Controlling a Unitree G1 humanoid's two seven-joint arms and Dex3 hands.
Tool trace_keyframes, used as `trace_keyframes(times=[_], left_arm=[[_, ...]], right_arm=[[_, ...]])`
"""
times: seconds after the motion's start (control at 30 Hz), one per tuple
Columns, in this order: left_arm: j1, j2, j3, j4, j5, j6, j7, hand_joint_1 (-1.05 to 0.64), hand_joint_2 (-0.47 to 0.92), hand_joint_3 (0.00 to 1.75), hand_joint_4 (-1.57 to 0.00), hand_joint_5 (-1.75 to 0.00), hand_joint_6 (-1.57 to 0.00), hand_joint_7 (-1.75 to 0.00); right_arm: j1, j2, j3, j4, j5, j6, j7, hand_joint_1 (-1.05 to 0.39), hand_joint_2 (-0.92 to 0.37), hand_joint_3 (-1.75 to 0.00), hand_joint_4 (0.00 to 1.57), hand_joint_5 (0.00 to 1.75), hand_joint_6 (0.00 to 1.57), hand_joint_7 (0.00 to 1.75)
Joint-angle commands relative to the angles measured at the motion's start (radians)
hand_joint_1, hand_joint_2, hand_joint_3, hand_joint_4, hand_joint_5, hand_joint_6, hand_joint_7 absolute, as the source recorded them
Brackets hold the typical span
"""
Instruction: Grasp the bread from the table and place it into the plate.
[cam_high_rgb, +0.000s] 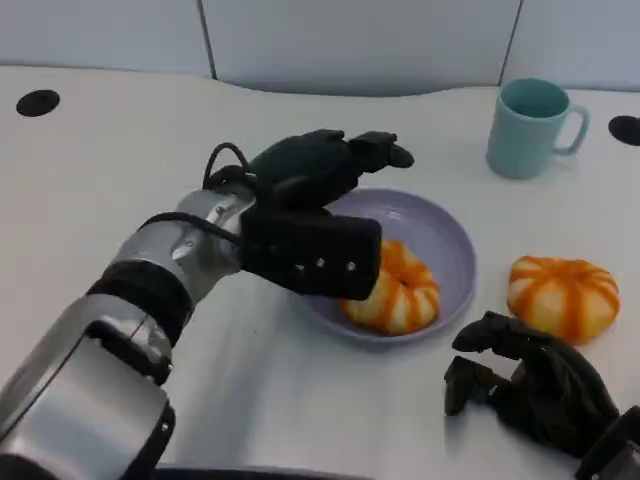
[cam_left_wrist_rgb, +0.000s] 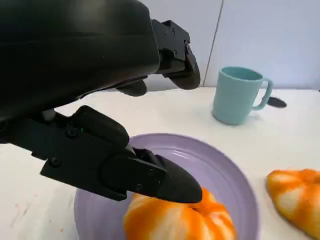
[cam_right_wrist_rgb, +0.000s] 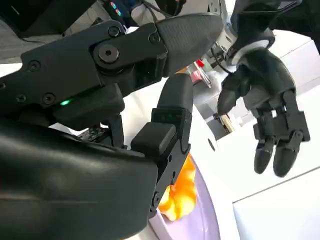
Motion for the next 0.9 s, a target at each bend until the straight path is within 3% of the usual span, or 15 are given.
trace_keyframes(times=[0.03, 0.23, 0.37, 0.5, 0.57, 0.73, 0.9], left_arm=[[0.064, 0.049, 0.086, -0.045, -0.107, -0.052, -0.087, -0.90, 0.92, 0.22, 0.00, -0.50, -0.01, -0.57], [0.170, 0.088, 0.203, -0.118, -0.269, -0.121, -0.212, -0.90, 0.92, 0.25, 0.00, -0.48, -0.03, -0.52], [0.265, 0.102, 0.285, -0.188, -0.388, -0.143, -0.285, -0.90, 0.92, 0.28, 0.00, -0.49, -0.11, -0.36], [0.370, 0.089, 0.356, -0.282, -0.513, -0.127, -0.356, -0.89, 0.92, 0.27, 0.00, -0.56, -0.17, -0.25], [0.446, 0.071, 0.397, -0.332, -0.587, -0.142, -0.377, -0.85, 0.92, 0.29, -0.07, -0.60, -0.23, -0.20], [0.581, 0.049, 0.459, -0.443, -0.700, -0.133, -0.419, -0.85, 0.92, 0.32, -0.20, -0.66, -0.28, -0.17], [0.681, 0.055, 0.519, -0.532, -0.843, -0.082, -0.538, -0.88, 0.92, 0.35, -0.20, -0.70, -0.31, -0.15]], right_arm=[[0.023, -0.026, 0.000, 0.035, -0.026, 0.005, -0.029, -0.48, -0.92, -0.10, 0.63, 1.52, 0.84, 0.75], [0.020, -0.032, 0.003, 0.038, -0.031, -0.007, -0.024, -0.47, -0.92, -0.12, 0.62, 1.54, 0.81, 0.76], [0.020, -0.033, 0.003, 0.041, -0.031, -0.015, -0.020, -0.46, -0.92, -0.13, 0.63, 1.54, 0.80, 0.78], [0.017, -0.034, 0.006, 0.036, -0.033, -0.001, -0.029, -0.47, -0.92, -0.12, 0.65, 1.55, 0.81, 0.79], [0.014, -0.032, 0.006, 0.044, -0.035, -0.015, -0.027, -0.47, -0.92, -0.12, 0.65, 1.54, 0.81, 0.79], [0.008, -0.034, 0.006, 0.049, -0.038, 0.001, -0.042, -0.49, -0.92, -0.10, 0.65, 1.54, 0.82, 0.79], [0.010, -0.033, 0.004, 0.043, -0.034, 0.004, -0.035, -0.49, -0.92, -0.10, 0.64, 1.54, 0.81, 0.78]])
